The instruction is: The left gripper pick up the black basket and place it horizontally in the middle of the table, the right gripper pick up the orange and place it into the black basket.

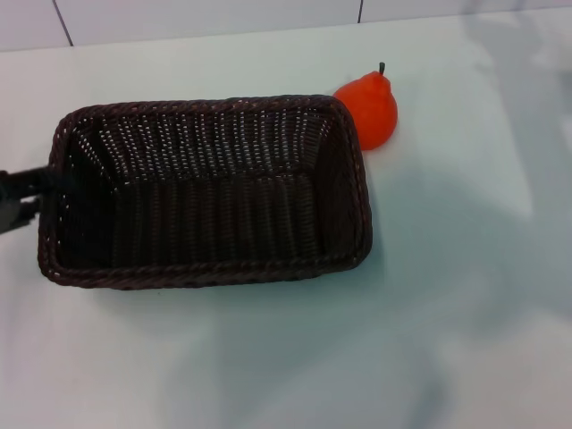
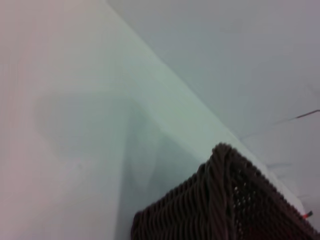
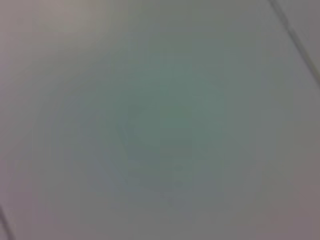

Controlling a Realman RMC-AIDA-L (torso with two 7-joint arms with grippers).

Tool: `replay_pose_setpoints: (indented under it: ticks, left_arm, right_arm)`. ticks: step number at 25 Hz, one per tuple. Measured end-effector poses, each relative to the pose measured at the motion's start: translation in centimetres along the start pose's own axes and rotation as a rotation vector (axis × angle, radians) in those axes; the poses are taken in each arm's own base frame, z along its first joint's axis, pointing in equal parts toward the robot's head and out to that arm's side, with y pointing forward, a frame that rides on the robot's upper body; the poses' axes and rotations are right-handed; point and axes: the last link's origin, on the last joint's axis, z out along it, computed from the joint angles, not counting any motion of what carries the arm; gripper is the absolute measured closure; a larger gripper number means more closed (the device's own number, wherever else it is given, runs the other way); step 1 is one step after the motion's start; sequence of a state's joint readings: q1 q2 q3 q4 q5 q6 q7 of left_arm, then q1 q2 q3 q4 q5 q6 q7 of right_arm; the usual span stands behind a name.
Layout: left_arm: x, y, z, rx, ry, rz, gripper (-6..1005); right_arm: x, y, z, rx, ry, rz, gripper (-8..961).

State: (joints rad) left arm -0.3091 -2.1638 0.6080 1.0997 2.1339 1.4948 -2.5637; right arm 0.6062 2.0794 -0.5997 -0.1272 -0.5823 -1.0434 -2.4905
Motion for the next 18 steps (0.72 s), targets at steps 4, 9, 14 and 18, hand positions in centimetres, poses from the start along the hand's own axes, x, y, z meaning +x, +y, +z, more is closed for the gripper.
replay_pose_setpoints:
  ticks: [4,9,14,18]
  left_arm:
    - [0.8,-0.1,-0.9,-0.020,0.064,0.048,418]
    - [2.6,0.2,-3.0,-0.141,0.285,0.218,382]
    - [2.8,0.6,-4.5,-0.264,0.548,0.401,346]
    - [2.6,0.7,-4.3,-0.299,0.622,0.453,297]
  right_arm:
    - [0.2,-0.8,1.2,0.087,-0.086,-0.011,219]
    - [2.0,-2.1,2.6,0.284,-0.229,0.027,218]
    - [4.5,-3.4,4.0,0.441,-0.432,0.017,171]
    - [6.0,-5.5,4.6,0.562,-0.649,-0.066,110]
